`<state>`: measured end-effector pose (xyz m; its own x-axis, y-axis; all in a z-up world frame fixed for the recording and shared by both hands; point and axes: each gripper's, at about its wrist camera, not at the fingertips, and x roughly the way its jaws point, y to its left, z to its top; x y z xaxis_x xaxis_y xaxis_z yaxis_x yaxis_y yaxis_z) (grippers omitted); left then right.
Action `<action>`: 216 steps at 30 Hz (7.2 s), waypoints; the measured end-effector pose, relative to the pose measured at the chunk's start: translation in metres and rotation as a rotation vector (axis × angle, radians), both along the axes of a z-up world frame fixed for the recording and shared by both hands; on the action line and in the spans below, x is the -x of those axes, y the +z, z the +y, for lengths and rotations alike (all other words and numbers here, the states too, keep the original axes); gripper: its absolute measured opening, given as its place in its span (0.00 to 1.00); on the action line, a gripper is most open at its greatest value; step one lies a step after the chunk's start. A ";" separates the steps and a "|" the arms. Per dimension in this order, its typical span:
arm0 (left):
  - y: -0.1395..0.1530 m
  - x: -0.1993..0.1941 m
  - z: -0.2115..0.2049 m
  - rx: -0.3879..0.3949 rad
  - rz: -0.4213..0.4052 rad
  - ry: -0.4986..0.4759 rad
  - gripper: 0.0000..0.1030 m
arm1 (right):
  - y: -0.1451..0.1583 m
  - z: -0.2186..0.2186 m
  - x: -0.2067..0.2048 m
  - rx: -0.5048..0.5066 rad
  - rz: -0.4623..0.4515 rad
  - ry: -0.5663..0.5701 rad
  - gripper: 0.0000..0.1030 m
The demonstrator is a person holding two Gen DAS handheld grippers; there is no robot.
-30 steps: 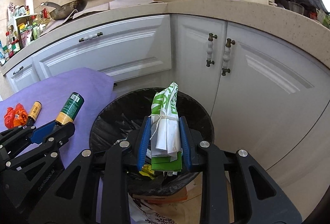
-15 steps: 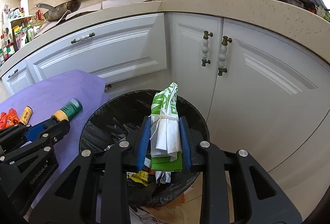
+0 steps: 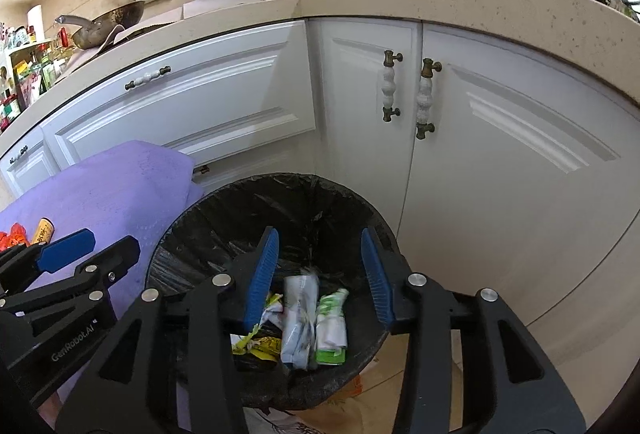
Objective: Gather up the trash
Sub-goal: 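Open both grippers to drop the wrapper and can into the bin, then move both tools back over the table and grasp the white strip with the left gripper, then grasp the small orange-labelled bottle with the right gripper while the left holds the strip, then carry the strip and bottle over the bin with both grippers, then open both grippers to drop the bottle and strip into the bin, then move both tools back over the orange and red bags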
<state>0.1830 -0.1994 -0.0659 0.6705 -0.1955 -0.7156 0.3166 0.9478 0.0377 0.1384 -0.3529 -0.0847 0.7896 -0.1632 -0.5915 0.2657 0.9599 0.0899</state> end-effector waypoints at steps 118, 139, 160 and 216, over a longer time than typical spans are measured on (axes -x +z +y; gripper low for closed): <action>0.029 0.060 0.150 0.078 -0.105 0.111 0.16 | 0.039 0.099 0.036 0.068 0.005 0.118 0.23; 0.017 0.038 0.048 0.008 -0.111 0.009 0.17 | 0.020 0.041 0.033 0.038 -0.006 0.066 0.23; 0.004 0.008 0.010 -0.052 -0.068 -0.003 0.18 | -0.003 0.021 0.002 0.026 0.024 0.045 0.23; 0.029 0.049 0.323 -0.076 -0.099 0.596 0.66 | 0.040 0.305 -0.025 0.020 0.032 0.502 0.49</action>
<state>0.1336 0.1240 -0.0366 0.7127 0.2830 -0.6419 -0.2759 0.9544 0.1144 0.1637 -0.0479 -0.0447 0.7551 0.2207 -0.6173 -0.2274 0.9714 0.0691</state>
